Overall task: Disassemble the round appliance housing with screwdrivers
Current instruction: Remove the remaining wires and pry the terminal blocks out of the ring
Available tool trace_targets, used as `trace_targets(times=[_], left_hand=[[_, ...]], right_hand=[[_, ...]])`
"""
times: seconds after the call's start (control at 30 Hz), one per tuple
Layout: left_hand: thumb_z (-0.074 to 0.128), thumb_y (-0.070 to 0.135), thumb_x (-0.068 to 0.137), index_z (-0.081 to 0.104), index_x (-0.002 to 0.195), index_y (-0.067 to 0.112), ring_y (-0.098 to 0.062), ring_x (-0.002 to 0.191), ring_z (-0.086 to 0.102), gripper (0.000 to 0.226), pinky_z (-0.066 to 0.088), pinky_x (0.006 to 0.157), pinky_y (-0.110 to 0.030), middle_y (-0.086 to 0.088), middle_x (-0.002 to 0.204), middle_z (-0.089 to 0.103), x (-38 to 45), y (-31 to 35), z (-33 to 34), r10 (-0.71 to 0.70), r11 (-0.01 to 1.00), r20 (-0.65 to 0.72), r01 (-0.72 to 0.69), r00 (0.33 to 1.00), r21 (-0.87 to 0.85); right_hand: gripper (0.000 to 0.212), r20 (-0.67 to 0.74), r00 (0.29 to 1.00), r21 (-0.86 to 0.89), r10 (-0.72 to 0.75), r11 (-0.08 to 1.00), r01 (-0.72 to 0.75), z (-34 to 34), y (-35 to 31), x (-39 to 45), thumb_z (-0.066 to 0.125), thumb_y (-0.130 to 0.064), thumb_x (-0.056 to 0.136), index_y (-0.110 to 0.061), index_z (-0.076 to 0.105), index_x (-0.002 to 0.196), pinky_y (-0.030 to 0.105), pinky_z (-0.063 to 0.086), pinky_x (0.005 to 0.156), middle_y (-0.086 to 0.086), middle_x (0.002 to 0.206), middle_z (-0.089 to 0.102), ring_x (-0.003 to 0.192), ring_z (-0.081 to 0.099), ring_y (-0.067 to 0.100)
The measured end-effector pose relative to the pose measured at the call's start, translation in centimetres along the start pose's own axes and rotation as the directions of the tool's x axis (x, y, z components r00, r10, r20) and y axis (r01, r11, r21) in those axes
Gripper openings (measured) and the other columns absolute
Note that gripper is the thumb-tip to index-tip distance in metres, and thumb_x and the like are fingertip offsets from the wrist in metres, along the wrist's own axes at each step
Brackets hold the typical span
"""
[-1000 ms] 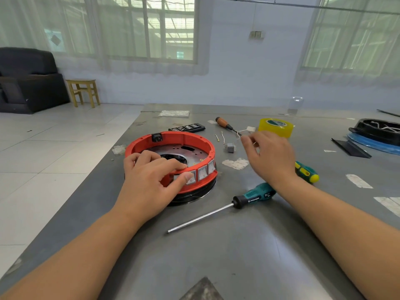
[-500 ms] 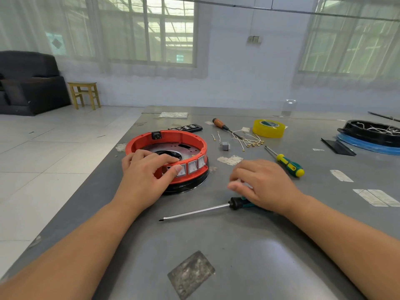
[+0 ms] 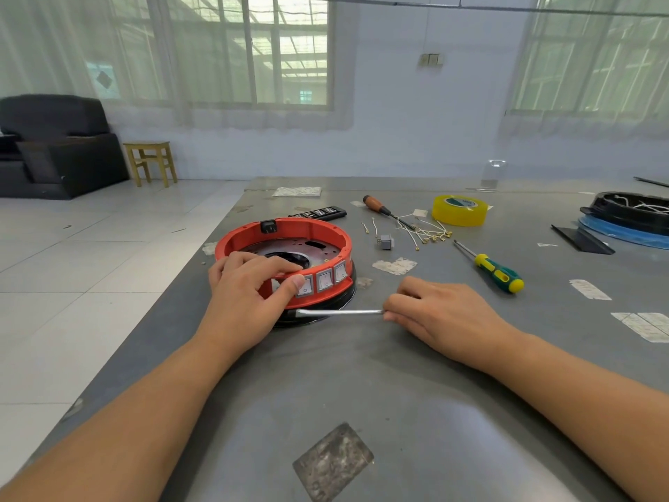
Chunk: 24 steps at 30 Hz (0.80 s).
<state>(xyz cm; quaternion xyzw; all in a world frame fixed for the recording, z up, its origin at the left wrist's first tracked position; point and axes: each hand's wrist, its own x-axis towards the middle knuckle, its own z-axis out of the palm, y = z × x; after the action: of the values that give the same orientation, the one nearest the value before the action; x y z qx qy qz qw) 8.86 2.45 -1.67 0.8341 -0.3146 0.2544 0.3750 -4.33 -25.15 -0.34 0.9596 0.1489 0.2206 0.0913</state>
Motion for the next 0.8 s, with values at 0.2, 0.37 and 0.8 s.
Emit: trace_targets(times=[0.2, 0.37, 0.8], left_hand=[[0.065, 0.050, 0.095, 0.070, 0.102, 0.050, 0.011, 0.107, 0.032, 0.009, 0.022, 0.110, -0.038, 0.032, 0.102, 0.054, -0.2, 0.0, 0.2, -0.056, 0.996, -0.027, 0.054, 0.998, -0.066], [0.071, 0.043, 0.096, 0.068, 0.109, 0.054, -0.005, 0.120, 0.034, 0.017, 0.019, 0.113, -0.034, 0.031, 0.108, 0.054, -0.1, 0.3, 0.1, -0.108, 0.993, -0.003, 0.108, 0.994, -0.056], [0.071, 0.041, 0.096, 0.061, 0.095, 0.063, -0.010, 0.118, 0.030, 0.024, 0.022, 0.110, -0.035, 0.024, 0.103, 0.053, 0.2, 1.3, -0.4, -0.164, 0.977, 0.088, 0.174, 0.983, -0.121]], right_hand=[[0.046, 0.008, 0.976, 0.009, 0.218, 0.976, -0.218, 0.9, 0.7, -0.3, 0.014, -0.058, 0.101, -0.033, 0.052, 0.107, 0.038, 0.048, 0.057, -0.008, 0.097, 0.047, 0.074, 0.056, 0.024], [0.047, 0.001, 0.968, 0.001, 0.249, 0.968, -0.249, 0.8, 0.9, -0.4, 0.015, -0.060, 0.101, -0.032, 0.053, 0.099, 0.036, 0.047, 0.053, -0.008, 0.090, 0.047, 0.069, 0.056, 0.021], [0.056, 0.002, 0.983, -0.117, 0.184, 0.976, -0.182, 0.7, 0.8, 0.1, 0.014, -0.054, 0.102, -0.024, 0.060, 0.099, 0.035, 0.042, 0.047, -0.003, 0.090, 0.055, 0.063, 0.056, 0.028]])
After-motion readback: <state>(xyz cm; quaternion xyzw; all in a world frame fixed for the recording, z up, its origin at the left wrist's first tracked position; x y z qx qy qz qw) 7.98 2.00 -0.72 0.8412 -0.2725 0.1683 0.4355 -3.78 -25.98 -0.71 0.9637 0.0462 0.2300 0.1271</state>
